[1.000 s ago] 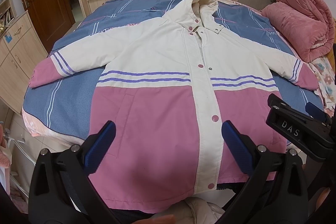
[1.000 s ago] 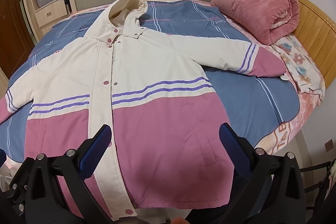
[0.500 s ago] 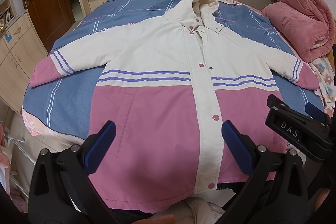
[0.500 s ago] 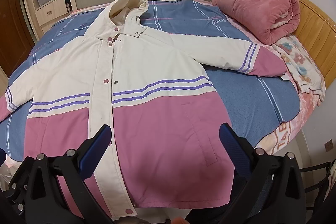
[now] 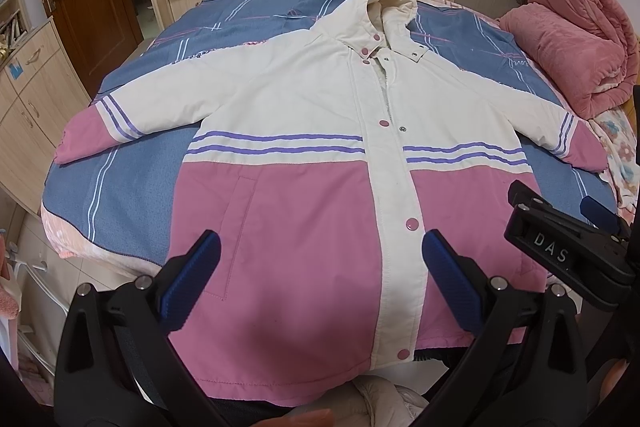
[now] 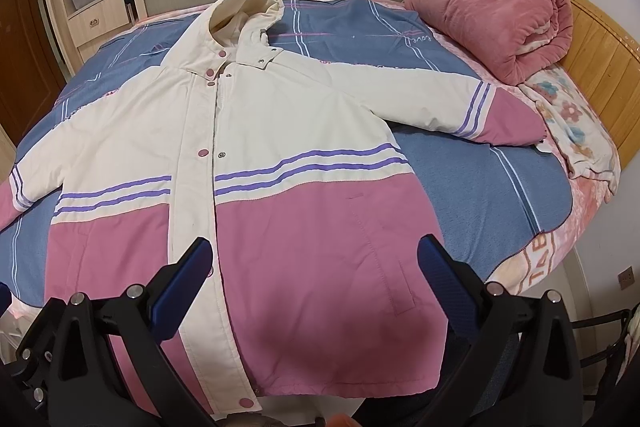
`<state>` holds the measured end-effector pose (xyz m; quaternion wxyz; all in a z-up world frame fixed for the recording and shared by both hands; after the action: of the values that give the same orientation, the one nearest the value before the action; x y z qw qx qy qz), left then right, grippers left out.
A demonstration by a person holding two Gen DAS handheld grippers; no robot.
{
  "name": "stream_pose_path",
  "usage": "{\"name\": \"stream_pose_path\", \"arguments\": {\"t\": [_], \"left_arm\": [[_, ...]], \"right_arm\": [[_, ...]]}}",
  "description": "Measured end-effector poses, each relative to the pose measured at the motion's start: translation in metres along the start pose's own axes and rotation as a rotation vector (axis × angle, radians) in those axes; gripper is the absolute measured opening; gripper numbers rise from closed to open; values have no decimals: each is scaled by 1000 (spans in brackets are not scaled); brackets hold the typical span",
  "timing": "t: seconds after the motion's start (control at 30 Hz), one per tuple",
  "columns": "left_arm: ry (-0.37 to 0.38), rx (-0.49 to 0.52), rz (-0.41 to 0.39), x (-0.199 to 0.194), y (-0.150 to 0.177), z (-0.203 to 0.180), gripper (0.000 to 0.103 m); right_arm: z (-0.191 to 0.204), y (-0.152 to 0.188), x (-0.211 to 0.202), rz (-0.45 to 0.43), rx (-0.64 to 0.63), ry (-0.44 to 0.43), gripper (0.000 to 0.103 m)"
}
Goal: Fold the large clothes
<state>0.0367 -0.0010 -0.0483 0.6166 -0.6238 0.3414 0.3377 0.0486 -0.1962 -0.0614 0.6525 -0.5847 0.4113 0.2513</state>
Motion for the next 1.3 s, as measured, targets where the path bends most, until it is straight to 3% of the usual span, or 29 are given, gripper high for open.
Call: {"name": "stream_pose_path", "arguments": {"t": [0.77,0.87,0.9,1.03,1.1,1.17,1.23,1.3], "left_arm": [[7,-3,32,17,8,3,101],[43,-5,63,30,8,1,101],[19,-10,64,38,7,3,101],[219,-36,294,90,24,-11,101],[330,-22,365,103,31,-28,101],[399,5,391,106,34,-45,101],[465,48,403,107,33,-68,101],[479,84,418,111,34,-87,101]], "right_arm": [[4,2,12,29,-9,-2,102],[3,-1,18,42,-14,-17,102],[0,-3,21,44,-9,-35,102],[-45,-34,29,0,101,-62,102],[-72,-51,44,22,186,-161,102],[-103,-73,68,60,285,-287,102],[-145,-93,93,89,401,-278,102],[-209,-112,115,65,604,-228,102]]}}
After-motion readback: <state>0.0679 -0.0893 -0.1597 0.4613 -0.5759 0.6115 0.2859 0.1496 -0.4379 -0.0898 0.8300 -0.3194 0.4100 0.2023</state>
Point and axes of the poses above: each gripper's, at about its wrist camera, not at the fingertips, and x roughly the way its jaws point, z to its left, y to its underside, the point moved 6 cm from there along x, roughly the way its jaws point, and after that the axes turned 4 degrees about z, right-handed, at the moved point
